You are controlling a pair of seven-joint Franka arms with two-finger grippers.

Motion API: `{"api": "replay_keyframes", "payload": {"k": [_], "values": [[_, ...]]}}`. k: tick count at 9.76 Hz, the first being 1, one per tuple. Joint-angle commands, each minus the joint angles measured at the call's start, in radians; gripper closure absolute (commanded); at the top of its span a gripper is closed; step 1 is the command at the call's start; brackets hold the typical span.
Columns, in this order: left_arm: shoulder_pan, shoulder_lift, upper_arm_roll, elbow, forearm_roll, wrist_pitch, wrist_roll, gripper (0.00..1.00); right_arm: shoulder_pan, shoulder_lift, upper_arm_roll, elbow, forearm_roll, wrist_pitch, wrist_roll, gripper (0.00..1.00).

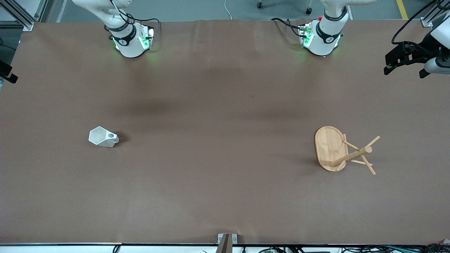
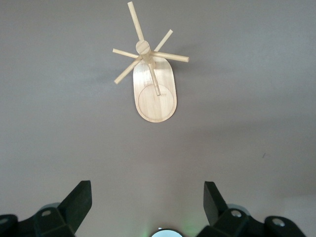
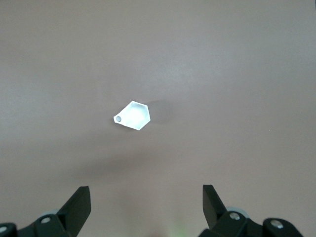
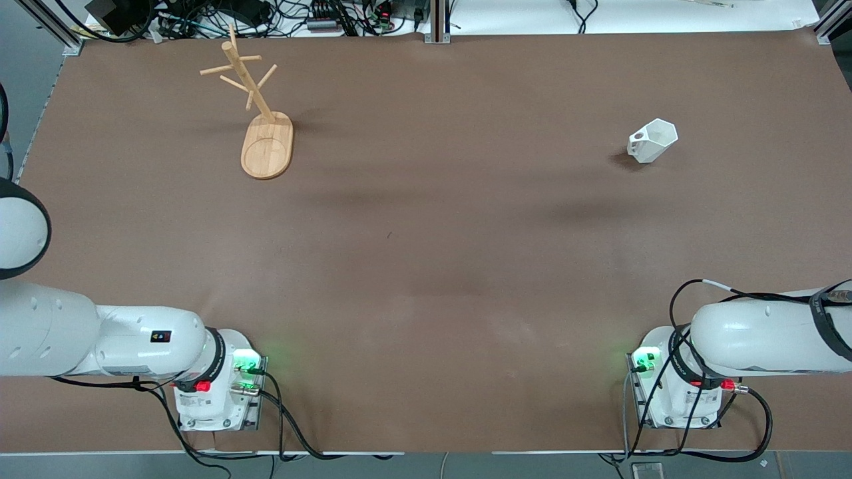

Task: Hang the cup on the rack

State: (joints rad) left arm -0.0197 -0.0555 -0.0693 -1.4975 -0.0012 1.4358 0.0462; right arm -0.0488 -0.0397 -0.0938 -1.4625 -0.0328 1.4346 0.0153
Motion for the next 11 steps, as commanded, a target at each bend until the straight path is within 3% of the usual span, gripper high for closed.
{"api": "replay_keyframes", "payload": {"k": [1,6,11], "values": [[0.003,0.020,0.000,0.002,-0.011,-0.020,0.011,0.00,-0.013,-0.003,0.003,-0.007,0.013,0.001,-0.005,0.00],[0.000,0.054,0.000,0.013,-0.009,-0.020,0.018,0.00,-0.006,-0.003,0.003,-0.048,0.013,0.033,-0.011,0.00],[-0.016,0.140,-0.006,0.048,-0.003,-0.018,0.015,0.00,-0.022,0.069,0.003,-0.410,0.011,0.433,-0.011,0.00]]}}
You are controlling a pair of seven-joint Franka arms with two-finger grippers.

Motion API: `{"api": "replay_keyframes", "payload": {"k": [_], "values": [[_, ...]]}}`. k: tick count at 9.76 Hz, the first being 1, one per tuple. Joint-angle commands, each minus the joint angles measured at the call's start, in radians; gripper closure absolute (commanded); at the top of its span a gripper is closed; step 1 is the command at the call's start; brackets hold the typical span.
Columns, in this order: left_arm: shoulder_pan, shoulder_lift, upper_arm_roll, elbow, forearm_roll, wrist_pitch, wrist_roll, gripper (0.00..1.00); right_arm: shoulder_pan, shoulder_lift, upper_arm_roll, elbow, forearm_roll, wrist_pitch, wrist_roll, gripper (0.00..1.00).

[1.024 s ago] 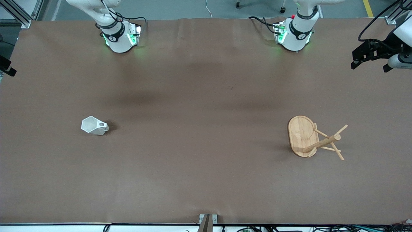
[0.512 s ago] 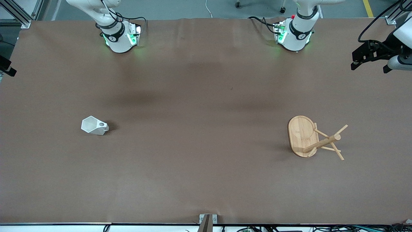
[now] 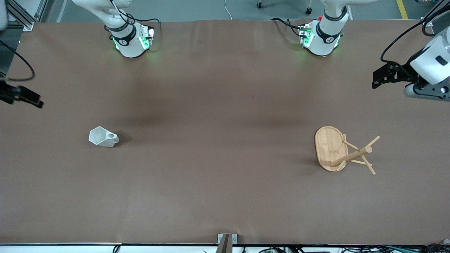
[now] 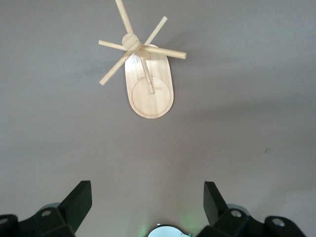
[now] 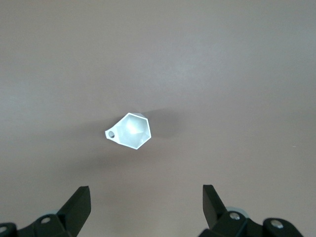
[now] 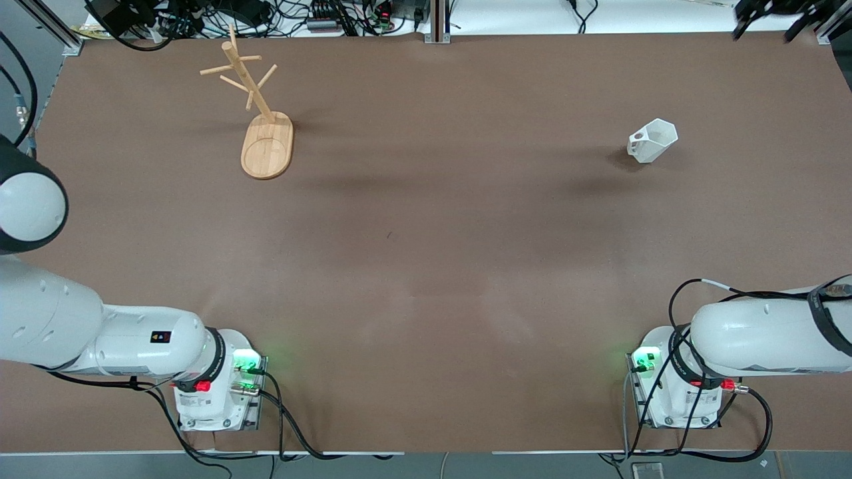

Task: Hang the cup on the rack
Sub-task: 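Reach the right gripper down to the white cup and grasp it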

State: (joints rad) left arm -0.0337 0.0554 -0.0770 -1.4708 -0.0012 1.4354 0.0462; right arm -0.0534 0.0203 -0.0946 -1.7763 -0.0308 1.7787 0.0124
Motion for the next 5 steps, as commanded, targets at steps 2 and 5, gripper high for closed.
{"api": "replay_keyframes", "payload": {"k": [2,5], "values": [[-0.003,0.040,0.002,0.030,-0.002,-0.017,0.017,0.00,-0.014,0.061,0.004,-0.234,0.009,0.303,-0.008,0.00],[0.003,0.041,0.003,0.040,0.000,-0.017,-0.002,0.00,0.007,0.151,0.006,-0.389,0.009,0.583,-0.011,0.00]]}}
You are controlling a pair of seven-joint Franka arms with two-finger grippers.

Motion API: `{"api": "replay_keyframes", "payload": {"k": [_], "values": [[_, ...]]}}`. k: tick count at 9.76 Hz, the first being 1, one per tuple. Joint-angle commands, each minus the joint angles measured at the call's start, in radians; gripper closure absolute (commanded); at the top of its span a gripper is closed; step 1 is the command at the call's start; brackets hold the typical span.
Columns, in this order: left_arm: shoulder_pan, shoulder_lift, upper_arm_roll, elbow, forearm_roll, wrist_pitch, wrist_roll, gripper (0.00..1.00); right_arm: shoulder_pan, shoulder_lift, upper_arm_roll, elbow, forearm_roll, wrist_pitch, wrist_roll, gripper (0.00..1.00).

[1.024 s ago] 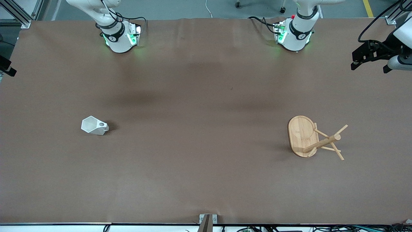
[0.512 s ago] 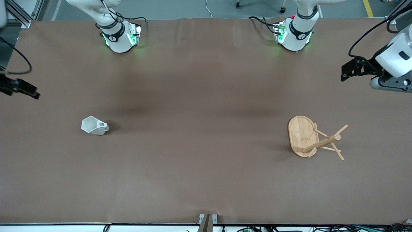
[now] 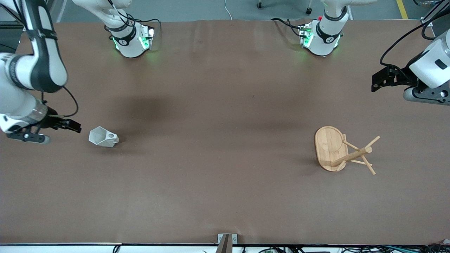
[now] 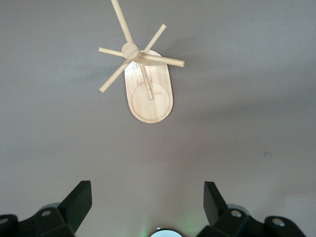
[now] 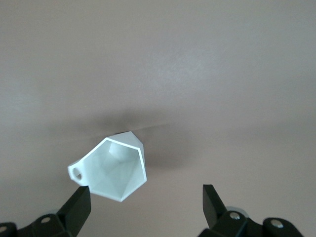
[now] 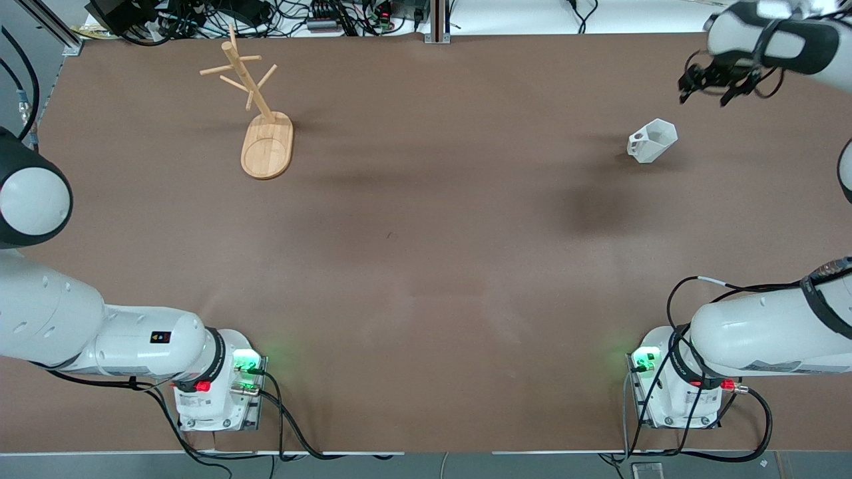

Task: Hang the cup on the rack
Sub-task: 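Reach the right gripper down to the white cup and grasp it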

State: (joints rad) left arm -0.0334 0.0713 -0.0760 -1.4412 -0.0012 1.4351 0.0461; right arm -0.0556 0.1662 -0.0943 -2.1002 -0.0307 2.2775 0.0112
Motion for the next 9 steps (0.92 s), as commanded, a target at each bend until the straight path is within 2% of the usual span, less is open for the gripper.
{"api": "replay_keyframes", "payload": {"k": [1,2,4,5,6,7,8,9], "values": [[0.004,0.033,0.002,0.018,0.000,-0.016,-0.030,0.00,0.011,0.033,0.004,-0.101,0.009,0.170,-0.010,0.00],[0.003,0.033,0.001,0.018,-0.002,-0.016,-0.054,0.00,0.011,0.076,0.005,-0.113,0.009,0.233,-0.010,0.00],[-0.002,0.033,0.001,0.018,-0.002,-0.016,-0.058,0.00,0.013,0.105,0.005,-0.116,0.008,0.246,-0.010,0.00],[-0.002,0.033,0.001,0.018,0.000,-0.016,-0.058,0.00,0.013,0.113,0.005,-0.116,0.008,0.249,-0.010,0.04],[-0.002,0.033,-0.001,0.018,0.001,-0.016,-0.058,0.00,0.013,0.119,0.005,-0.118,0.008,0.261,-0.010,0.12],[-0.002,0.033,-0.001,0.018,0.003,-0.018,-0.060,0.00,0.013,0.121,0.005,-0.126,0.008,0.263,-0.010,0.29],[-0.002,0.033,-0.001,0.018,0.003,-0.018,-0.060,0.00,0.008,0.122,0.007,-0.124,0.008,0.263,-0.014,0.41],[-0.002,0.033,-0.001,0.018,0.003,-0.018,-0.060,0.00,0.005,0.125,0.007,-0.123,0.008,0.267,-0.016,0.48]]}}
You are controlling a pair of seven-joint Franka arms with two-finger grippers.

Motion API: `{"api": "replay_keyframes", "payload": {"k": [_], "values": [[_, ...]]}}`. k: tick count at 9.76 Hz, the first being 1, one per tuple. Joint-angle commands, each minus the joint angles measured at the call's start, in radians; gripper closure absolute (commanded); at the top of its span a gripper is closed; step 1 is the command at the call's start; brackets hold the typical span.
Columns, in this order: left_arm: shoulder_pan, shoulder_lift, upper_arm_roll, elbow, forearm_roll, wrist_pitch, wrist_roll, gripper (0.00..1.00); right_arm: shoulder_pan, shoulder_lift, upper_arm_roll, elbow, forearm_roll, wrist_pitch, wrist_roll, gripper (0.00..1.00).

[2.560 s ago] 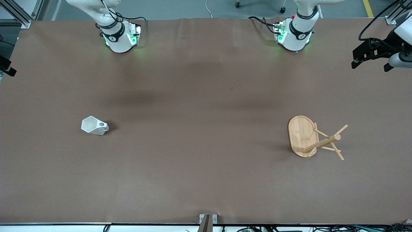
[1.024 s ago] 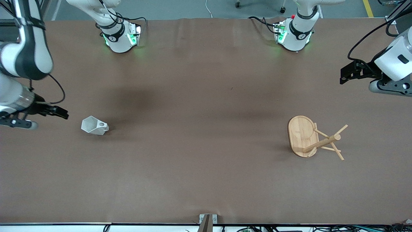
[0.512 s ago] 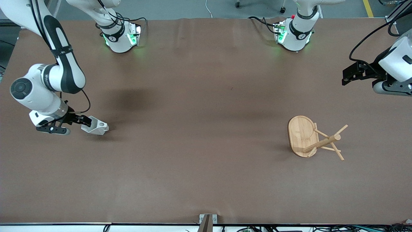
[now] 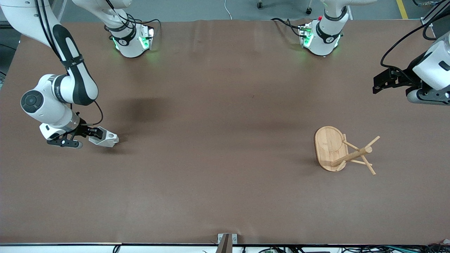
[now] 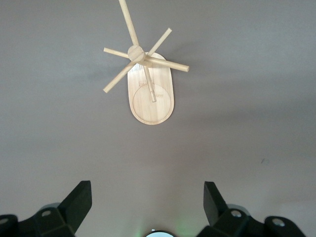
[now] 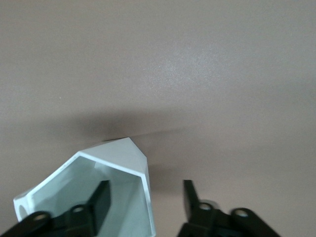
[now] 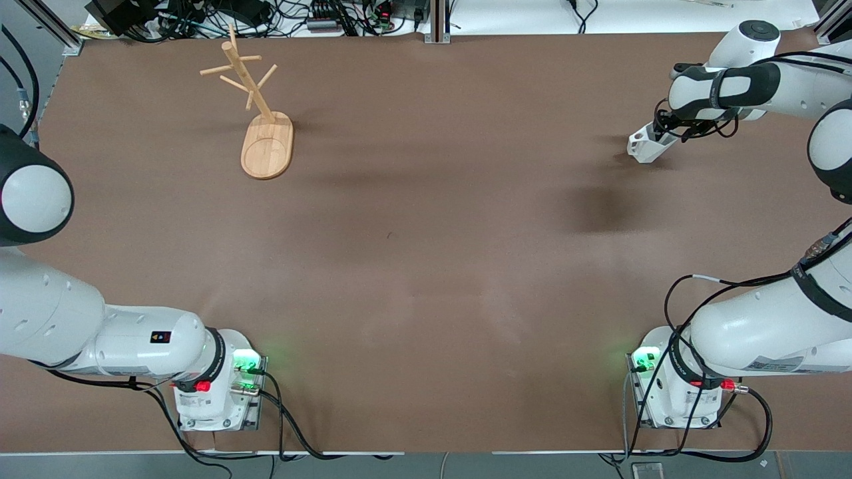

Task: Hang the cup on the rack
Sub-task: 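Reach the right gripper down to the white cup and grasp it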

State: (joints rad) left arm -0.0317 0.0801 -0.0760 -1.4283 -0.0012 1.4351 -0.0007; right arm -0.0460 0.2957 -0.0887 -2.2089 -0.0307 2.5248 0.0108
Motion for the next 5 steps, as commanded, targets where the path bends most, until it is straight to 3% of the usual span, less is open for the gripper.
{"api": "replay_keyframes", "payload": {"k": [1,2,5], "values": [[-0.004,0.024,-0.001,0.005,0.003,-0.016,-0.013,0.00,-0.005,0.002,0.001,-0.014,0.008,0.037,-0.015,0.50],[-0.004,0.024,-0.002,0.005,0.003,-0.018,-0.013,0.00,-0.005,0.005,0.001,-0.014,0.008,0.046,-0.014,0.56],[-0.005,0.023,-0.060,0.005,0.001,-0.018,0.002,0.00,-0.009,0.005,0.001,-0.014,0.008,0.049,-0.014,0.99]]}}
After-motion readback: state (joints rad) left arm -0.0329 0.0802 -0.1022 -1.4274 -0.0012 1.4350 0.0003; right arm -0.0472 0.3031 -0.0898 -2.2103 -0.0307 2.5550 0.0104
